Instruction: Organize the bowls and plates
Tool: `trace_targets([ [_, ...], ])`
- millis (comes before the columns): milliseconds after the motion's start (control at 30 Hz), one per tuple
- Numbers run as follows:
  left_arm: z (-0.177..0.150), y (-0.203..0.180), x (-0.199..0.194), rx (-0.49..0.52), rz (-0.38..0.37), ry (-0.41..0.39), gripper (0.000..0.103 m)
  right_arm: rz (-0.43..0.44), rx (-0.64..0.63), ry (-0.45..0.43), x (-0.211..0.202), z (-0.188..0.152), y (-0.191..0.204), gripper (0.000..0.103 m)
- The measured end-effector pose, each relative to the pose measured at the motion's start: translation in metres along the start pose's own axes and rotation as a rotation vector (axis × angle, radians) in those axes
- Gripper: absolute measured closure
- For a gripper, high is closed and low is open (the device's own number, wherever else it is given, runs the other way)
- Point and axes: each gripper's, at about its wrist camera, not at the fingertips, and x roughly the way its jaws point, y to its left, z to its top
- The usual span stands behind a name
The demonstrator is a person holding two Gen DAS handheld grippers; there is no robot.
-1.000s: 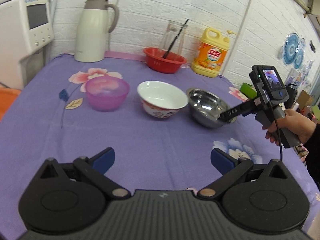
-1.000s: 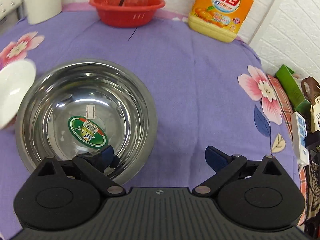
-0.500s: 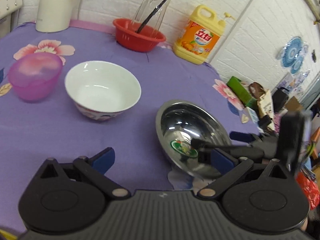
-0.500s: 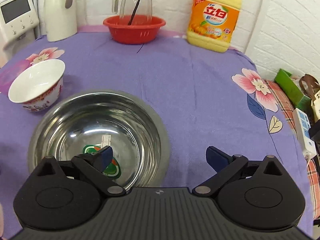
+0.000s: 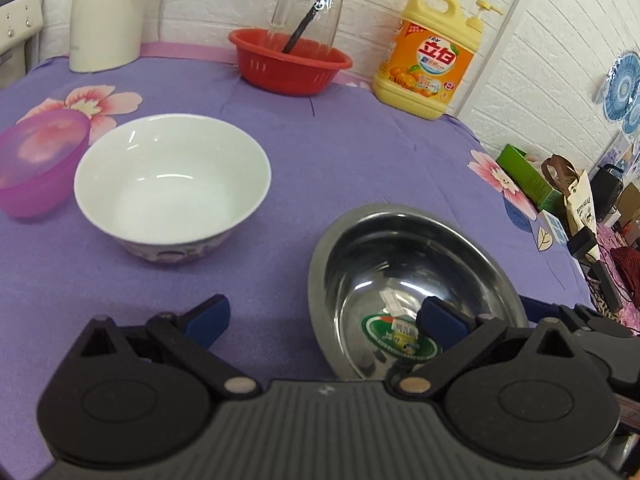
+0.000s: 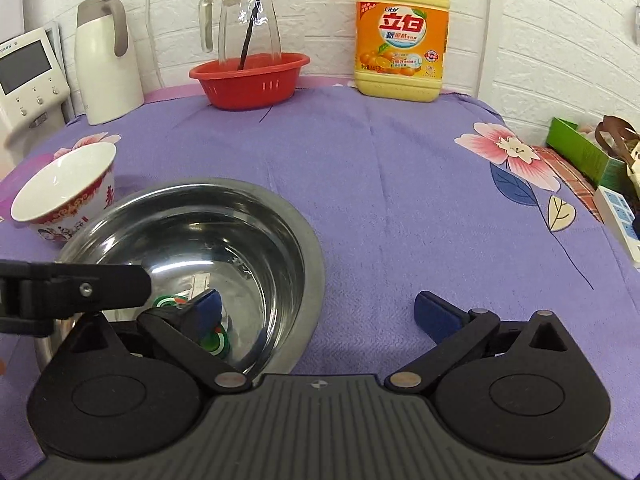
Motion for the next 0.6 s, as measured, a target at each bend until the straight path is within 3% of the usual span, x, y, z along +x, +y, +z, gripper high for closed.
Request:
trace_targets([
  [167,-0.001,-0.006,0.002,0.04,-0.003,-0.011,0.012,0.068,-0.039,-0.006,-0.005,-0.003,0.013,0.0],
  [233,-0.003,-0.007,0.001,0.08,-0.006,-0.013,0.033,0.069,-0.052,-0.015,-0.005,-0.007,0.015,0.0],
  [367,-0.006,-0.009,-0.007,0.091,-0.094,0.031,0.055,0.101,-0.065,-0.009,-0.017,-0.008,0.02,0.0],
  [433,-0.014,-0.014,-0.019,0.126,-0.098,0.037,0.055,0.125,-0.066,0.006,-0.029,-0.013,0.026,0.012],
  [600,-0.041,-0.021,-0.064,0.179,-0.158,0.075,0.055,0.151,-0.007,0.013,-0.073,-0.04,0.025,0.013],
])
